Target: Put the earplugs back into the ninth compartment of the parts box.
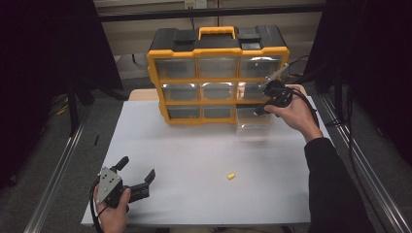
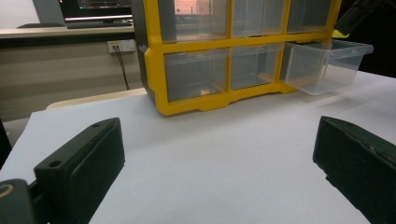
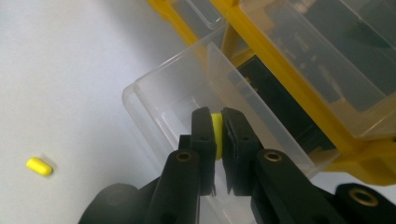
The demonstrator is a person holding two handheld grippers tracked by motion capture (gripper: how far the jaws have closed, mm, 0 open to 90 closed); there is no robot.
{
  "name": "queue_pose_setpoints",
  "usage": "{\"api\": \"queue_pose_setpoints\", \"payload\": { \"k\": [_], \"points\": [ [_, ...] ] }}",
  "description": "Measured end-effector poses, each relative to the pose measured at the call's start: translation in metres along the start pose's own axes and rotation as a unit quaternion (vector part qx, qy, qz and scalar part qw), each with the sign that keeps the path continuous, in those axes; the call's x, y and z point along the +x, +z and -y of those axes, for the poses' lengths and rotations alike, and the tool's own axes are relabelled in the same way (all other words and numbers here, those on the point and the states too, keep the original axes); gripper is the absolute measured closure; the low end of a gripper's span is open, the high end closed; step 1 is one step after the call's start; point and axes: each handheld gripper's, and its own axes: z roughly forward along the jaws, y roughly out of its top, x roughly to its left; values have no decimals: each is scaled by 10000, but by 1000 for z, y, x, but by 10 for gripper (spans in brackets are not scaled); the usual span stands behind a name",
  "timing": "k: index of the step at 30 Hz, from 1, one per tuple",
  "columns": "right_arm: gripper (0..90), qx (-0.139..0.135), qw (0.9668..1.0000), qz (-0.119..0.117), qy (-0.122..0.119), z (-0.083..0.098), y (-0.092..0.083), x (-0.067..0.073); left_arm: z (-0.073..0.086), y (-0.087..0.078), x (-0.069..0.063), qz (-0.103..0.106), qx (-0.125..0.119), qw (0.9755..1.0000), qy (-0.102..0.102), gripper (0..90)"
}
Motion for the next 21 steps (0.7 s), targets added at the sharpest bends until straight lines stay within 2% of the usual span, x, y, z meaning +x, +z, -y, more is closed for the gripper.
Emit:
{"api": "queue_pose_setpoints", "payload": {
  "k": [6,13,21],
  "points": [
    [829,339,9994,-43,-1,-3,10,-5,0,0,0,1,-5,10000,-25,21],
    [824,500,9986,-148,1,1,17,-10,0,0,0,4,-4,10000,-11,21],
    [818,619,9980,-121,2,3,23,-11,0,0,0,19,-2,10000,-21,21]
  ]
}}
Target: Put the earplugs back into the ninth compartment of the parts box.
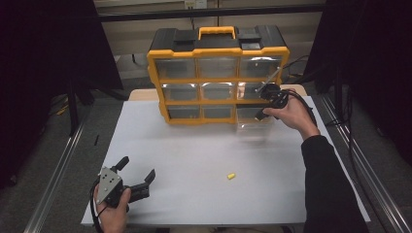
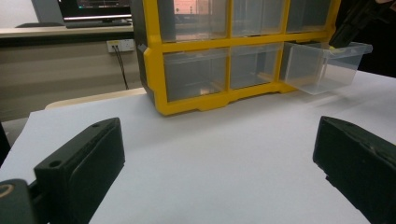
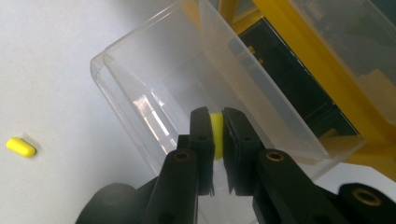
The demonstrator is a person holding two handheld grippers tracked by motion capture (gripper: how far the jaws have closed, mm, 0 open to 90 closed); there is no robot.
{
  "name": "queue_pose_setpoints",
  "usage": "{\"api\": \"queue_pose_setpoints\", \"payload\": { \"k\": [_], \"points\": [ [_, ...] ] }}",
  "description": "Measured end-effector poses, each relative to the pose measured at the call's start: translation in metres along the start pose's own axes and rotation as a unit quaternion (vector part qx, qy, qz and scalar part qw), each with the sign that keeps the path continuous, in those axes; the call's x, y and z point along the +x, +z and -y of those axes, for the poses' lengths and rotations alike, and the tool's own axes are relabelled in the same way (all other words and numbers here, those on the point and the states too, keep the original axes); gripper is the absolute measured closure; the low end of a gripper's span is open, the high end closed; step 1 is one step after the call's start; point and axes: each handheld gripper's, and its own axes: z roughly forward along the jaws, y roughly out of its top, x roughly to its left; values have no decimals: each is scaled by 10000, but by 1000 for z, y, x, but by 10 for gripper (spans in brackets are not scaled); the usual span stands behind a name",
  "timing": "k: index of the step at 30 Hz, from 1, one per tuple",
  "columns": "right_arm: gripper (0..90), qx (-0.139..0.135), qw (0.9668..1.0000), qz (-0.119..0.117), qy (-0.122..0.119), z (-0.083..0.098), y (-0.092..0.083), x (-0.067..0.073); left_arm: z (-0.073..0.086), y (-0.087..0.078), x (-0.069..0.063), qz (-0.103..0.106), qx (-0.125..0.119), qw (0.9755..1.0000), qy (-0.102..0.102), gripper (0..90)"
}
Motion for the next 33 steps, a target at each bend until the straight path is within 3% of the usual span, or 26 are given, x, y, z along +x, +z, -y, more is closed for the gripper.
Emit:
{"api": "queue_pose_setpoints", "payload": {
  "k": [5,12,23,33],
  "points": [
    [807,33,10000,56,-16,0,2,-1,0,0,0,1,6,10000,7,21],
    [681,-133,9997,125,129,3,-2,-3,0,0,0,-3,4,10000,1,21],
    [364,-695,9968,249,308,11,-14,0,0,0,0,-12,8,10000,12,21],
    [130,-1211,9909,435,401,25,-23,7,0,0,0,-6,4,10000,7,21]
  ]
}}
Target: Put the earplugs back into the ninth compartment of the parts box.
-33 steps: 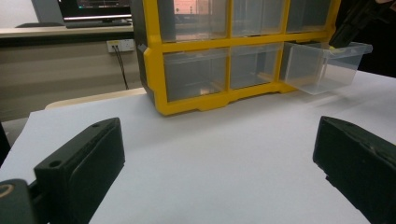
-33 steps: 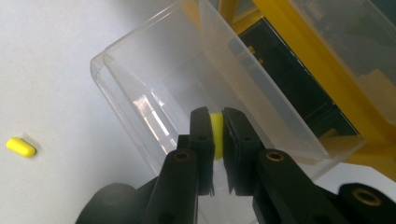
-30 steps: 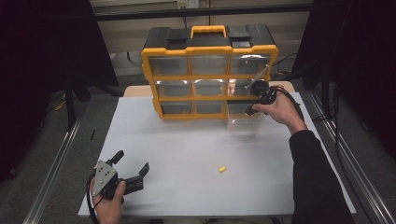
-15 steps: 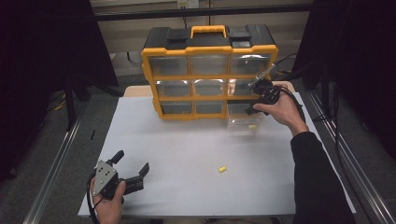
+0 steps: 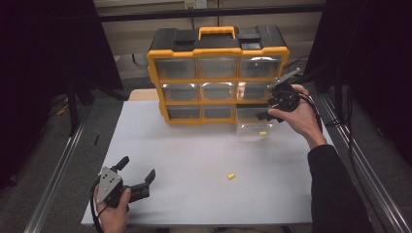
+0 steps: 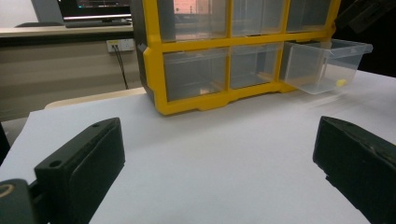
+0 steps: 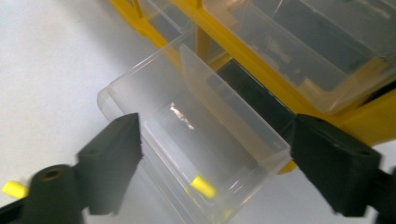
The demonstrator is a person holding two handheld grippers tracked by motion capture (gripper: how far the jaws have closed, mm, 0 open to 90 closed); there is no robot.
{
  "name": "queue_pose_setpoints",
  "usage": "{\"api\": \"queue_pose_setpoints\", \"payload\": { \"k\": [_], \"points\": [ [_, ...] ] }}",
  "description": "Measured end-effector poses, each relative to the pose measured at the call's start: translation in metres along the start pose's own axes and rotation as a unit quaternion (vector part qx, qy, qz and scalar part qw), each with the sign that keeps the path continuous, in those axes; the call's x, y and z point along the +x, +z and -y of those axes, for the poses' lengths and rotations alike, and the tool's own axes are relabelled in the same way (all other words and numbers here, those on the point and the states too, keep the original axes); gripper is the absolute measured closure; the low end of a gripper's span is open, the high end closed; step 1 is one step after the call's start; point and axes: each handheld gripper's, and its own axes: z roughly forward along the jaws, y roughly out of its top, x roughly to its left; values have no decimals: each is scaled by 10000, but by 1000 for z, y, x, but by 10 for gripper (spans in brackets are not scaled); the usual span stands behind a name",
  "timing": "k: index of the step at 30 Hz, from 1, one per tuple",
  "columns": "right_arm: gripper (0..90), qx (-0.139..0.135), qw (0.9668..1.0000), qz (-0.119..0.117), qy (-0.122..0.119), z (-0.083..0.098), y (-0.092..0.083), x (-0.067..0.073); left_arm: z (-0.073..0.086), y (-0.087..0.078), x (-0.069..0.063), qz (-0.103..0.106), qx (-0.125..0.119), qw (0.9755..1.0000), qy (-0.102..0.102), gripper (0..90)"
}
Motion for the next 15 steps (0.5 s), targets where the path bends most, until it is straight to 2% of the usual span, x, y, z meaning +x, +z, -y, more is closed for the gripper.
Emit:
{"api": "queue_pose_setpoints", "payload": {
  "k": [2,8,15],
  "points": [
    [113,-43,10000,-4,52,2,-1,2,0,0,0,2,0,10000,-3,21],
    [77,-394,9992,22,5,10,-7,7,0,0,0,-13,2,10000,14,21],
    [35,-567,9983,-26,-108,18,-13,17,0,0,0,-19,4,10000,23,21]
  ]
}}
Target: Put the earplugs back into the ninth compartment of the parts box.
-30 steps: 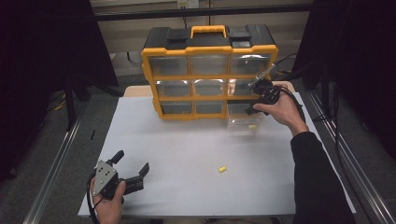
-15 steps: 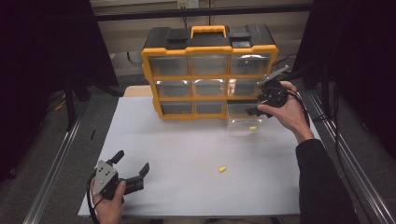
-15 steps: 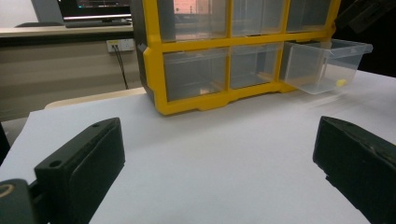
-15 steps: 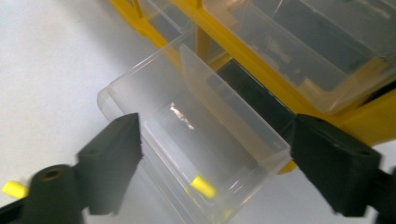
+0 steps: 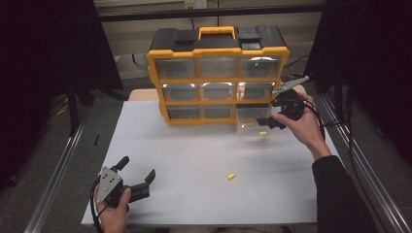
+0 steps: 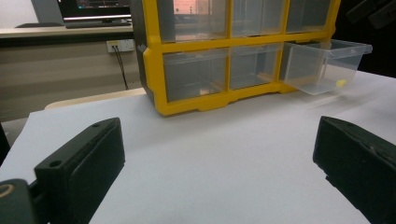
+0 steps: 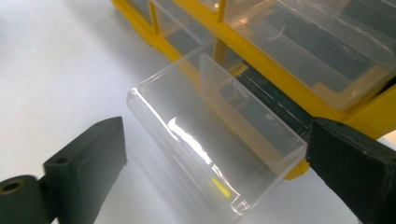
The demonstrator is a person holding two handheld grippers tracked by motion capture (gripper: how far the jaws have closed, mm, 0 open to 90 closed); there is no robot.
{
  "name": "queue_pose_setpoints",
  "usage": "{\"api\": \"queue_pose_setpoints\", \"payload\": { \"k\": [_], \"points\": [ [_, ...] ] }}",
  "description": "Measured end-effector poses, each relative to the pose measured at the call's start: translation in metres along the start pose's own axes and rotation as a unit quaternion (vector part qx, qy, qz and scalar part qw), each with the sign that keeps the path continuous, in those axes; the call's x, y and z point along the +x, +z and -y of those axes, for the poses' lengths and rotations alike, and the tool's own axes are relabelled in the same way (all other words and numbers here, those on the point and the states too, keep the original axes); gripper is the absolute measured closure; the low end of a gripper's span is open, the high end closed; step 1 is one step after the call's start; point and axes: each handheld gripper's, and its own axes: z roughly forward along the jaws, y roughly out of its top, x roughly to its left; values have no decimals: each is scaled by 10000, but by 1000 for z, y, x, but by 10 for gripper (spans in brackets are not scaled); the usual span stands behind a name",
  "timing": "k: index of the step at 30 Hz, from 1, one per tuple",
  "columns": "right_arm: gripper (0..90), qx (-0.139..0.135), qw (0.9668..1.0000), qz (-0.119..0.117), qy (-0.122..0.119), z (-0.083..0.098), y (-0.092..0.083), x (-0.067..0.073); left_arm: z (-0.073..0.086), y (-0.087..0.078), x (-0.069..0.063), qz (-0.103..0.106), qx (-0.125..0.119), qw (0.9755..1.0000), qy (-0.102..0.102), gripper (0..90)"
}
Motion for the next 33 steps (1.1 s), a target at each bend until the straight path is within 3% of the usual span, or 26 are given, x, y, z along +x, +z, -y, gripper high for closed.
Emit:
{"api": "queue_pose_setpoints", "payload": {
  "k": [13,33],
  "points": [
    [38,-443,9989,-58,-127,14,-9,20,0,0,1,12,-12,10000,-2,21],
    [35,-645,9971,-302,-277,39,-11,47,0,0,1,-4,-7,10000,2,19]
  ]
}}
